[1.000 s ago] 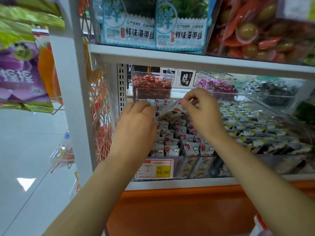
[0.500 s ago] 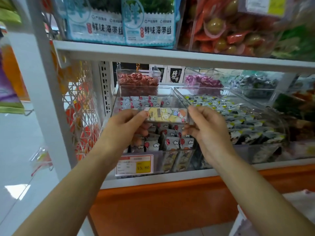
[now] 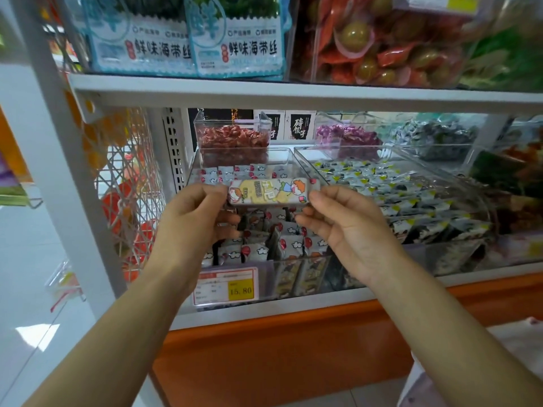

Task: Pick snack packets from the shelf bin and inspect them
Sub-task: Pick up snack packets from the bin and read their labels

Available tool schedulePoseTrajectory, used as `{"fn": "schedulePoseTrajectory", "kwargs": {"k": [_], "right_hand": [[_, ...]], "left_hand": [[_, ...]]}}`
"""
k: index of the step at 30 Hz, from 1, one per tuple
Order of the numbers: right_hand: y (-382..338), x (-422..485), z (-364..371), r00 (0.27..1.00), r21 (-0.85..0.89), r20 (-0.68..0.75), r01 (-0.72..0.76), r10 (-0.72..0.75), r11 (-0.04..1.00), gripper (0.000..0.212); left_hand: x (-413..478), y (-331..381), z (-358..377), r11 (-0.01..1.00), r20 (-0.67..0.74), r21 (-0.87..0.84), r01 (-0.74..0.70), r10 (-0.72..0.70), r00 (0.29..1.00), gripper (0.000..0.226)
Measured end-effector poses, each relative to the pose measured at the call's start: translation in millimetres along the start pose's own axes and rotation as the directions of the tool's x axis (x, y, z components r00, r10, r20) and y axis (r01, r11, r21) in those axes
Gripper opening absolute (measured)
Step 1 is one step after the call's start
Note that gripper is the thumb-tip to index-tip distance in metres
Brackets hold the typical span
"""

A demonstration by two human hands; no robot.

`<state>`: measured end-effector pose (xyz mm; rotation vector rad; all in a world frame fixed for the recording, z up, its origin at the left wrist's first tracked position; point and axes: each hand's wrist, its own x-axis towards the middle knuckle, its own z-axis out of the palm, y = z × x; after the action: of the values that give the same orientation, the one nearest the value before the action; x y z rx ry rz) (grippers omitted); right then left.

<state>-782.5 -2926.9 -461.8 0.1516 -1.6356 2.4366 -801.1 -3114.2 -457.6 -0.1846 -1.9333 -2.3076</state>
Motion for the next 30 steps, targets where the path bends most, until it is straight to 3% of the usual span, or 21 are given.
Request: {"fn": "schedulePoseTrajectory", "kwargs": {"k": [7, 10, 13, 15, 17, 19, 21, 25, 28, 30], "right_hand": [[2, 3, -2, 1.0, 0.125, -0.013, 0.019, -0.017, 0.992, 0.011], [3, 5, -3, 0.996, 0.058, -0.056, 0.067, -0.064, 0.996, 0.01], [4, 5, -5, 0.983, -0.045, -0.105, 0.146, -0.15, 0.988, 0.014], [3, 3, -5, 0.977, -0.052, -0.09, 0.188, -0.192, 0.981, 0.015], [2, 1, -5, 0.965, -0.175, -0.056, 0.242, -0.255, 0.954, 0.019], [2, 0, -5, 0.949, -0.346, -0.025, 0.286, -0.314, 0.894, 0.017], [2, 0, -5, 0.941, -0.412, 0.003, 0.31, -0.34, 0.857, 0.016], [5, 0, -4, 0.949, -0.455, 0.09, 0.309, -0.302, 0.835, 0.017], [6, 2, -4, 0.954, -0.449, 0.086, 0.294, -0.287, 0.844, 0.009], [5, 2, -4, 0.956, -0.444, 0.061, 0.283, -0.287, 0.85, 0.015]], "left_hand": [[2, 0, -1, 0.928, 0.039, -0.329, 0.177, -0.174, 0.984, 0.03], [4, 0, -1, 0.911, 0.117, -0.364, 0.195, -0.163, 0.98, 0.03], [2, 1, -1, 0.978, 0.162, -0.195, 0.076, -0.044, 0.986, 0.016], [-1, 1, 0, 0.998, 0.17, -0.012, -0.065, 0.066, 0.983, 0.018], [-4, 1, 1, 0.985, 0.184, 0.078, -0.151, 0.135, 0.974, 0.021], [-5, 2, 2, 0.982, 0.2, 0.111, -0.152, 0.128, 0.971, 0.02], [-5, 2, 2, 0.984, 0.236, 0.134, -0.12, 0.086, 0.968, 0.019], [-6, 0, 1, 0.983, 0.234, 0.138, -0.121, 0.086, 0.969, 0.025], [-5, 0, -1, 0.965, 0.242, 0.209, -0.157, 0.104, 0.965, 0.036], [-5, 1, -1, 0.953, 0.269, 0.239, -0.189, 0.122, 0.955, 0.036]]}}
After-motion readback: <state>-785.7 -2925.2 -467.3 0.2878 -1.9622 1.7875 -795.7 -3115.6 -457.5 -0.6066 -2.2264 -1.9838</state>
